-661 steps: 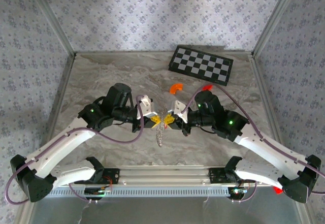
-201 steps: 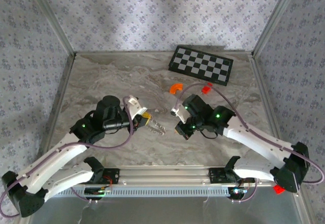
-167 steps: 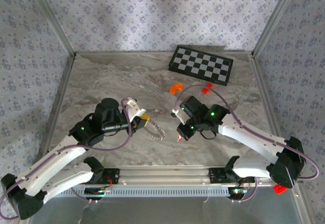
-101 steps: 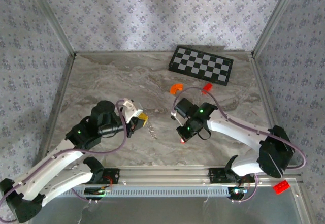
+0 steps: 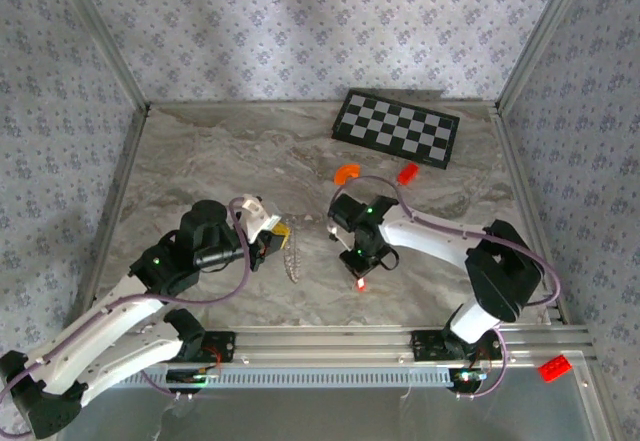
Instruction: Put the keys on the keyring
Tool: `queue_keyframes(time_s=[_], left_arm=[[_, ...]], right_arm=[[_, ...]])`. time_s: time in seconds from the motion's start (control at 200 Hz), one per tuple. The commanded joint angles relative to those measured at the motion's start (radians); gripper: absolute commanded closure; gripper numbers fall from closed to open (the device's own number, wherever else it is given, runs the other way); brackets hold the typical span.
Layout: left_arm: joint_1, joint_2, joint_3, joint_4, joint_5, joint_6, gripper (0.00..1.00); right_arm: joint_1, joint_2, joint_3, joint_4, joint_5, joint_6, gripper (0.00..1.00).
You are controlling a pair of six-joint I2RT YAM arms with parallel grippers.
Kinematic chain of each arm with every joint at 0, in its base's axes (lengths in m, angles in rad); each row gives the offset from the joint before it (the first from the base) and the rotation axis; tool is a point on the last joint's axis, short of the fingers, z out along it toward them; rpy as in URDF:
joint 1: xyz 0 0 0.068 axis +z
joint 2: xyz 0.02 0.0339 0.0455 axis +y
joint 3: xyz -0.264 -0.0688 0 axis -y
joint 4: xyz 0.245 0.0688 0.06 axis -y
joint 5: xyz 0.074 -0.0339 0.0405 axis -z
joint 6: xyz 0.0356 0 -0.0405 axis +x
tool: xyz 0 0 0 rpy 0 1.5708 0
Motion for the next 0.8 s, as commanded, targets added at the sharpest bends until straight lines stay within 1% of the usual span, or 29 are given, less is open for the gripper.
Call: queue_keyframes(time_s=[0.0,0.285,0.53,0.57,0.795], left_arm=[[-0.004,0.004,-0.003,0.052,-0.01,-0.009,1.0],[-0.005,0.009,-0.007,0.054,-0.015,-0.011,1.0],[-0.004,0.018,-0.011,0.061,-0.022,-0.012,1.0],[-0.005,0.019,-0.013,0.063,-0.023,-0.012,1.0],[-0.002,0.03,-0.014,0.069,-0.023,-0.012,1.0]], right_arm=[[-0.007,0.037,0.042,-0.032,-0.02,-0.031,1.0],[-0.031,0.121,0.081,0.0,-0.045,-0.058,1.0],[-0.046,0.206,0.12,-0.006,-0.047,-0.097,1.0],[-0.049,0.22,0.157,-0.009,-0.046,-0.102,1.0],[-0.058,0.249,0.17,0.0,-0.05,-0.108,1.0]])
